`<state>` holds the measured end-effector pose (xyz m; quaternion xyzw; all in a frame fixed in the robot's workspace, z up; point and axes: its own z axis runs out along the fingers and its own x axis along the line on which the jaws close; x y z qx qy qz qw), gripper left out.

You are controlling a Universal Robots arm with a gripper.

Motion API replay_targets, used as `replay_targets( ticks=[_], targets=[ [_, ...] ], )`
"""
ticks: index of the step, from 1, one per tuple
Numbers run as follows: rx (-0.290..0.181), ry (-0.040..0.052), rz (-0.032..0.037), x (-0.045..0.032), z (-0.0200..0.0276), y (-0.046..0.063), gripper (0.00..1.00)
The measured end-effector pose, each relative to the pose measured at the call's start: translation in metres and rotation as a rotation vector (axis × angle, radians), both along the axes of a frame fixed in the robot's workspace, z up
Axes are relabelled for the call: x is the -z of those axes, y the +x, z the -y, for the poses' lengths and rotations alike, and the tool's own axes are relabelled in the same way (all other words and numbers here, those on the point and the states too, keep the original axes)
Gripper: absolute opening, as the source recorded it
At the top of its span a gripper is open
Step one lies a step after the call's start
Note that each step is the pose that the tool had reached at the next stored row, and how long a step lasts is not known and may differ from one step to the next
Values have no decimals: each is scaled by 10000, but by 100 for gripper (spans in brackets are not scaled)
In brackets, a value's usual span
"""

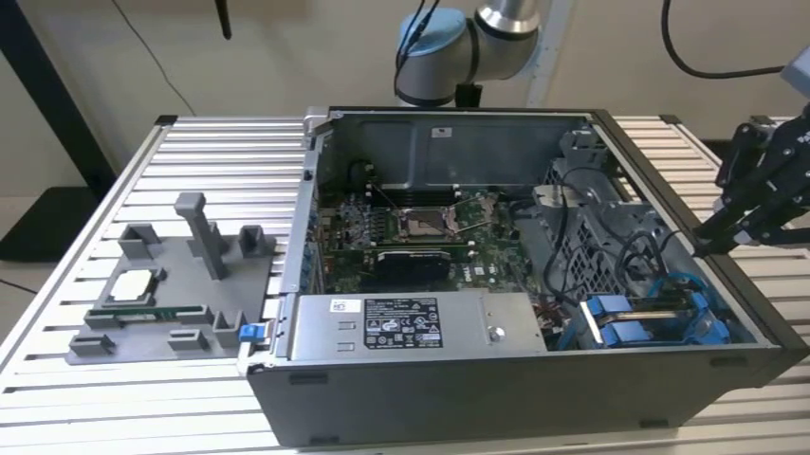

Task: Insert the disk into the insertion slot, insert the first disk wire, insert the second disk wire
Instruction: 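Insert the second disk wire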

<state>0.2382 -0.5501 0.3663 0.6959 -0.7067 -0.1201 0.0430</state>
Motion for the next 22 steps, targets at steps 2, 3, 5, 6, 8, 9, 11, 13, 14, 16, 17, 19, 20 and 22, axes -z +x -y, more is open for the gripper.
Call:
replay_targets(
  ticks=[2, 3, 5, 6, 8, 9, 11, 13, 14, 16, 17, 19, 20, 22],
  targets=[
    [-2, 41, -58, 14, 12, 16, 100],
    [-4, 68, -79, 20, 17, 23, 100],
    [-8, 146, -125, 29, 23, 35, 100],
    [-9, 201, -152, 32, 25, 36, 100],
    [-11, 324, -209, 37, 25, 36, 100],
    [-11, 380, -242, 39, 26, 37, 100],
    [-12, 433, -326, 46, 27, 37, 100],
    [-9, 458, -409, 57, 32, 37, 100],
    [-8, 461, -455, 64, 36, 37, 100],
    [-7, 474, -528, 78, 47, 36, 100],
    [-7, 493, -547, 85, 55, 36, 100],
    [-24, 585, -552, 95, 62, 43, 100],
    [-36, 613, -553, 94, 62, 55, 100],
    [-70, 671, -555, 94, 63, 91, 100]
  ],
)
